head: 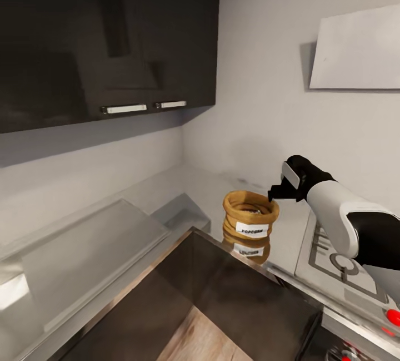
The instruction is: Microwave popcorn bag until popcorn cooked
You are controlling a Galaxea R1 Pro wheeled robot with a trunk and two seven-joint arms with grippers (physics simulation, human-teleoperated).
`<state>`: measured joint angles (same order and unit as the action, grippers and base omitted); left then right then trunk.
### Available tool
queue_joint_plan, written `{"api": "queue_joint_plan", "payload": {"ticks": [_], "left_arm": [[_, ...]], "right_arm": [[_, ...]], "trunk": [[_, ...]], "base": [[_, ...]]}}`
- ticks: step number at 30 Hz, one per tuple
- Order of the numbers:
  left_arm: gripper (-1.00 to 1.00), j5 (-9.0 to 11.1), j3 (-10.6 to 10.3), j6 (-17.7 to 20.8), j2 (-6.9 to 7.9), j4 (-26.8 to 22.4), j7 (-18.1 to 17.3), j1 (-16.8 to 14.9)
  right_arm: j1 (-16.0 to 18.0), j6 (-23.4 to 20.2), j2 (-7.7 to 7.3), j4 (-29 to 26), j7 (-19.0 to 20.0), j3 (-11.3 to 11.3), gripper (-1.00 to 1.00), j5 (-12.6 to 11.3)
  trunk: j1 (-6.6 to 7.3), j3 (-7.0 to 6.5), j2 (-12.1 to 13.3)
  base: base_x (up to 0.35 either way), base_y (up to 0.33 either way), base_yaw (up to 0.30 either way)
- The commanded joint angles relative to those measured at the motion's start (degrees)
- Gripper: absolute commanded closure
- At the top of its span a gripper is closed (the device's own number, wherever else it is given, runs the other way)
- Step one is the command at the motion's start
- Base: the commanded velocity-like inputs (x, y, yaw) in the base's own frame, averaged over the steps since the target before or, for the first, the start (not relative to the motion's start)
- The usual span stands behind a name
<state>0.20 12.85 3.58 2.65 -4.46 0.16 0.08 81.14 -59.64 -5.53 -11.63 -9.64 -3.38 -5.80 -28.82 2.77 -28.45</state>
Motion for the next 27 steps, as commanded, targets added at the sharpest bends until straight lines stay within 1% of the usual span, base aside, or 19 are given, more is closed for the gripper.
{"api": "queue_joint_plan", "payload": {"ticks": [1, 8, 12, 19, 27], "left_arm": [[-1.0, 0.0, 0.2, 0.4, -0.03, -0.2, 0.0, 0.0], [-1.0, 0.0, 0.2, 0.4, -0.04, -0.1, 0.0, 0.0], [-1.0, 0.1, 0.3, 0.3, -0.51, -0.1, 0.0, 0.0], [-1.0, 0.0, 0.2, 0.4, -0.63, -0.1, 0.0, 0.0], [-1.0, 0.0, 0.2, 0.4, -0.63, -0.1, 0.0, 0.0]], "right_arm": [[0.0, -0.2, -0.02, -0.1, -0.4, -0.4, -1.0, -0.6], [0.0, -0.2, -0.01, -0.1, -0.4, -0.4, -1.0, -0.6], [0.0, -0.2, -0.01, 0.1, -0.4, -0.4, -1.0, -0.6], [0.0, -0.2, -0.01, 0.2, -0.4, -0.4, -1.0, -0.6], [0.0, -0.2, -0.01, 0.2, -0.4, -0.4, -1.0, -0.6]], "trunk": [[-0.04, 0.11, -0.1], [-0.04, 0.11, -0.1], [-0.04, 0.11, -0.1], [-0.04, 0.14, -0.1], [-0.04, 0.77, -0.1]], "base": [[0.119, -0.108, 0.013], [0.025, -0.022, 0.003], [0.112, -0.001, 0.0], [0.038, 0.0, 0.0], [0.0, 0.0, 0.0]]}}
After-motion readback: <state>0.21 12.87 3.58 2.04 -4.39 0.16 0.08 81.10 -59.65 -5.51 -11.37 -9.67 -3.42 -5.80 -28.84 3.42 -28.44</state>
